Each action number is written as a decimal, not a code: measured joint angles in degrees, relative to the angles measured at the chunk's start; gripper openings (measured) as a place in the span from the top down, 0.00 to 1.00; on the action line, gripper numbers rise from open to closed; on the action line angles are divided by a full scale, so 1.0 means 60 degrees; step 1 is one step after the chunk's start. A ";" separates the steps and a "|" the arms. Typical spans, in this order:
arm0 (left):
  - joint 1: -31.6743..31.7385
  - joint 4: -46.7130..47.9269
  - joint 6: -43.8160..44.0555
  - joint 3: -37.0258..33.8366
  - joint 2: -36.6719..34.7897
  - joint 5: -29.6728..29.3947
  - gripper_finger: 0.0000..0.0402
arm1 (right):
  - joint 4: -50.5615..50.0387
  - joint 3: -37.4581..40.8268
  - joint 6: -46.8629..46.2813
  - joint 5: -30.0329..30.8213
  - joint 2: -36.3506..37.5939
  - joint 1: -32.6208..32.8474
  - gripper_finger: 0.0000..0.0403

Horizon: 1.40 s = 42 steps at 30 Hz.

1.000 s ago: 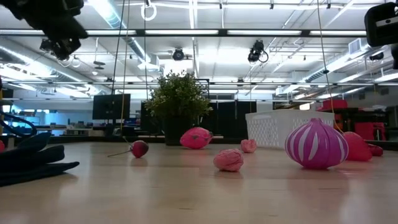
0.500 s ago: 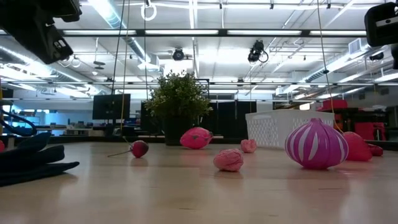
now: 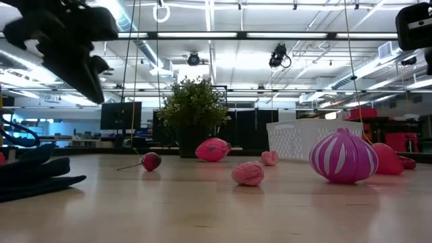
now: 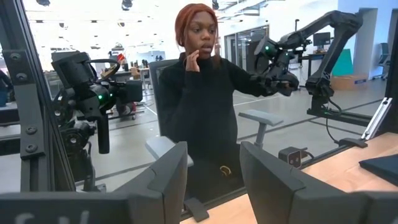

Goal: Pick and placing Produce into tupperware
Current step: Put the top left cherry into the bin

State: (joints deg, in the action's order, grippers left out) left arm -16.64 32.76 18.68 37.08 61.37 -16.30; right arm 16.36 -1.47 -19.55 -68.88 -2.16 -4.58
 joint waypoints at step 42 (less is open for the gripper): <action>0.3551 -0.2774 -0.4726 0.0000 0.4038 0.0260 0.59 | -0.0004 0.0001 0.0000 0.0000 -0.0005 -0.0004 0.61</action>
State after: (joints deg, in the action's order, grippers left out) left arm 4.67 16.12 -9.68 37.08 85.60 -14.74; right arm 16.34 -1.47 -19.55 -68.88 -2.20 -4.60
